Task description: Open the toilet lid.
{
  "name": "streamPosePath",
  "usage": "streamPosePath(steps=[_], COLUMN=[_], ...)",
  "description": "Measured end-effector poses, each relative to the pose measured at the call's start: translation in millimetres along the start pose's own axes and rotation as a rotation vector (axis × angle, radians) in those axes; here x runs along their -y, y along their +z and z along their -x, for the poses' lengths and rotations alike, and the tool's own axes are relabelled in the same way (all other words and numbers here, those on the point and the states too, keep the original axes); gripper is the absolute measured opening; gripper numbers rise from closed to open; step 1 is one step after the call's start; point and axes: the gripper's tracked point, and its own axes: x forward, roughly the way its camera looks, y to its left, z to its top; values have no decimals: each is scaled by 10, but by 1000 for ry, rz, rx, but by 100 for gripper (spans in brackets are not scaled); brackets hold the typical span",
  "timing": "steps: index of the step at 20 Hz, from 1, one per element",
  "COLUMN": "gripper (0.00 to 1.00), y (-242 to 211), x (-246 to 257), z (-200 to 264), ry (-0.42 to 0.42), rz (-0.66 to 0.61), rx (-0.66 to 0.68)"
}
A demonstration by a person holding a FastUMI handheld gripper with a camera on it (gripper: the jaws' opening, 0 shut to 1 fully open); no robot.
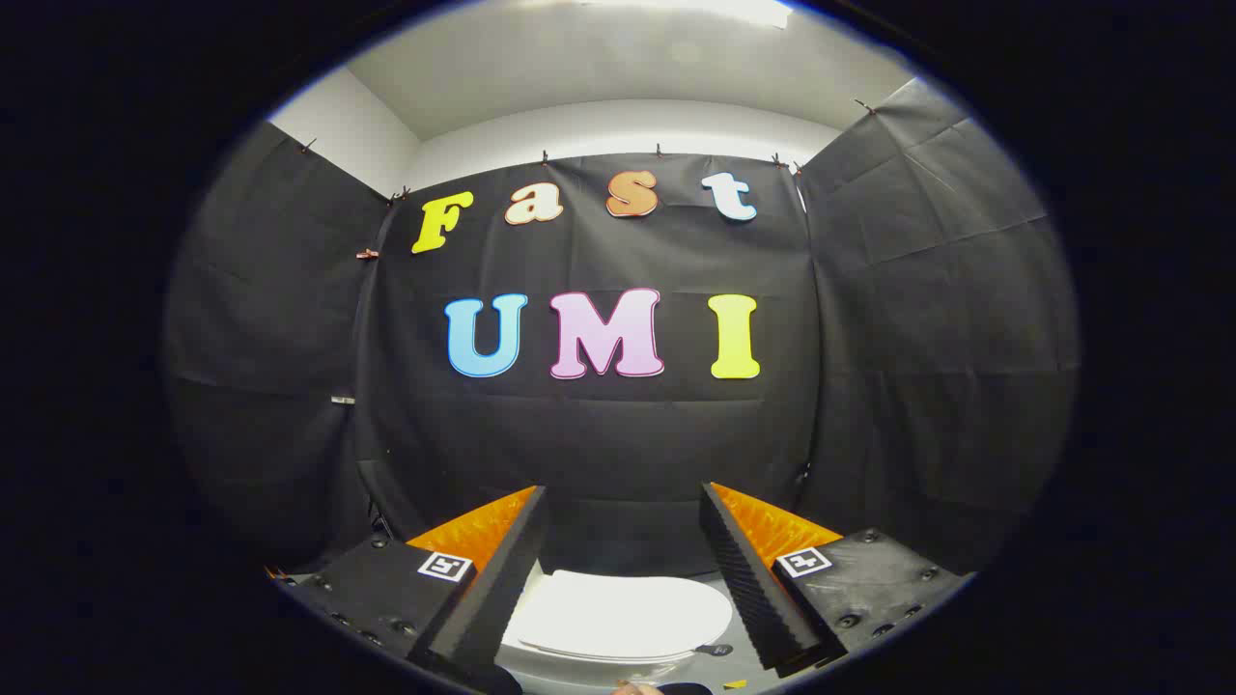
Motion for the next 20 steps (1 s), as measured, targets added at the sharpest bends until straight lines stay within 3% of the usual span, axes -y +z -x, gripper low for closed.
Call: streamPosePath(steps=[20], gripper=[98], y=[48], x=[94], z=[51], ry=[-15], rz=[7], rx=[10])
